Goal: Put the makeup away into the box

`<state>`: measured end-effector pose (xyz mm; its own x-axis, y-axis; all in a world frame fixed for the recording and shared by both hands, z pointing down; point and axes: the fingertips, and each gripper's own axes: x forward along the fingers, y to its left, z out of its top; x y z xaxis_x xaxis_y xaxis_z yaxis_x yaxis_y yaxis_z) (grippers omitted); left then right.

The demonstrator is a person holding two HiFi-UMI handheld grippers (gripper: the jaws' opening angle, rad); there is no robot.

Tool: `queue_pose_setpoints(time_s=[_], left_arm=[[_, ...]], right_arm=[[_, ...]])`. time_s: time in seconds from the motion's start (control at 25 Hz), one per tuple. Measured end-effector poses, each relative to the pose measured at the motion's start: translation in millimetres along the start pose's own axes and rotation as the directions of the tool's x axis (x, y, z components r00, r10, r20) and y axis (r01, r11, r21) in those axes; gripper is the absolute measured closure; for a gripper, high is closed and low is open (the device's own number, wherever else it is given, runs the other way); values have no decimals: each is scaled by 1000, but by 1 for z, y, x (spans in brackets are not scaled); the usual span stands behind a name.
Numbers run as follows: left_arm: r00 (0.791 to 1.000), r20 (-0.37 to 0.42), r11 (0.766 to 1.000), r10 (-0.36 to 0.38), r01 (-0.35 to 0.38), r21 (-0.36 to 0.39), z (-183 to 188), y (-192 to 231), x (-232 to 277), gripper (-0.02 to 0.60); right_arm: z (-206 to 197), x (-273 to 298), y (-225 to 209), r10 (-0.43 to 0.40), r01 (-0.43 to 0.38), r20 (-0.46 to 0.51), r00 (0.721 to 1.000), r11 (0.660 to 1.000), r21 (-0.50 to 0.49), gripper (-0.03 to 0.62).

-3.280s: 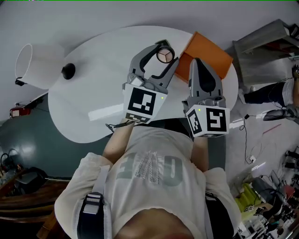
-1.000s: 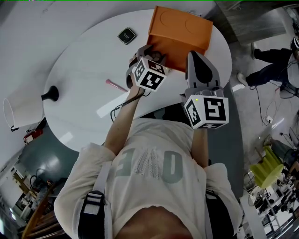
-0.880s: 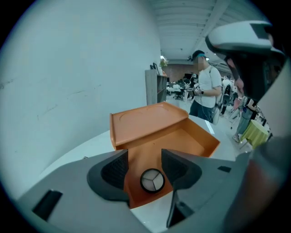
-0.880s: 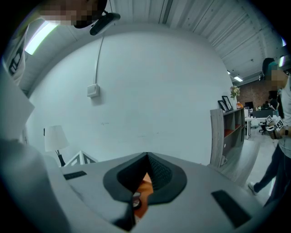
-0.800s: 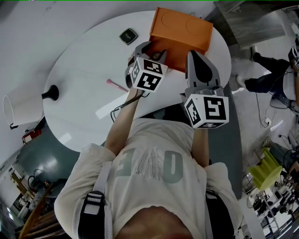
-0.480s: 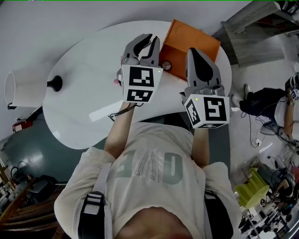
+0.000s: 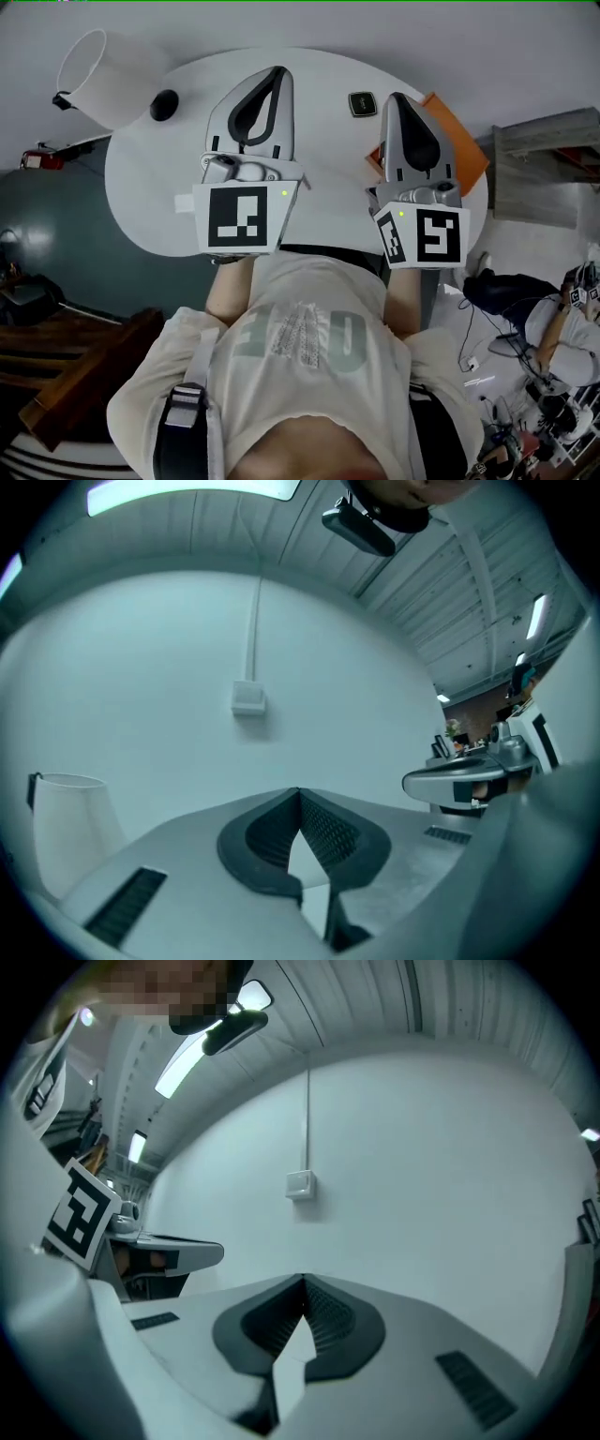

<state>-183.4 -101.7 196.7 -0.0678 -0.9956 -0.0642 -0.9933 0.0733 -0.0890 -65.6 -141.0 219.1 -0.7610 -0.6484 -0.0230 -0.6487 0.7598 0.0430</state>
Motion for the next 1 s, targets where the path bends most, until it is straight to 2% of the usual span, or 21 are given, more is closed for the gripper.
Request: queue_pose_setpoints(time_s=[0.2, 0.36, 0.48, 0.56, 0.64, 0.68, 0.72, 0.8, 0.84, 0.88, 0.92, 0.96, 1.0], left_arm=[[994, 1, 994, 105, -105, 25, 3, 41, -29, 575], [994, -16, 993, 112, -111, 38, 0, 52, -33, 575], [997, -54, 996, 63, -59, 65, -10, 48, -34, 575], [994, -109, 995, 10, 1, 101, -24, 41, -32, 574], [984, -166, 981, -71, 99, 167, -42, 29, -26, 574], [973, -197, 965, -117, 159, 210, -53, 23, -23, 573], [958, -237, 943, -163, 222, 250, -66, 17, -20, 565], [907, -336, 884, -252, 357, 300, -96, 4, -18, 445], [870, -392, 845, -300, 433, 313, -113, -4, -19, 402], [820, -453, 791, -350, 518, 325, -131, -12, -22, 367], [752, -522, 711, -402, 616, 339, -152, -22, -28, 360], [664, -595, 600, -453, 721, 347, -175, -33, -37, 360], [555, -669, 463, -494, 819, 338, -200, -44, -51, 360]], right_arm=[[4, 19, 42, 99, -99, 15, 995, 995, -24, 594], [7, 29, 57, 139, -138, 18, 990, 990, -18, 594], [4, 29, 63, 135, -134, 9, 991, 991, -14, 594], [1, 28, 63, 128, -128, 0, 992, 992, -12, 594], [-2, 26, 60, 123, -123, -11, 992, 992, -17, 594], [-4, 25, 58, 119, -119, -18, 993, 993, -21, 594], [-6, 23, 56, 113, -113, -24, 993, 993, -23, 594], [-11, 17, 52, 97, -98, -39, 995, 995, -24, 594], [-13, 14, 50, 90, -91, -46, 995, 996, -25, 594], [-16, 12, 48, 85, -86, -54, 995, 996, -28, 594], [-19, 10, 47, 80, -82, -62, 995, 996, -31, 594], [-22, 8, 45, 75, -78, -71, 995, 996, -33, 594], [-25, 6, 43, 68, -71, -81, 994, 997, -33, 594]])
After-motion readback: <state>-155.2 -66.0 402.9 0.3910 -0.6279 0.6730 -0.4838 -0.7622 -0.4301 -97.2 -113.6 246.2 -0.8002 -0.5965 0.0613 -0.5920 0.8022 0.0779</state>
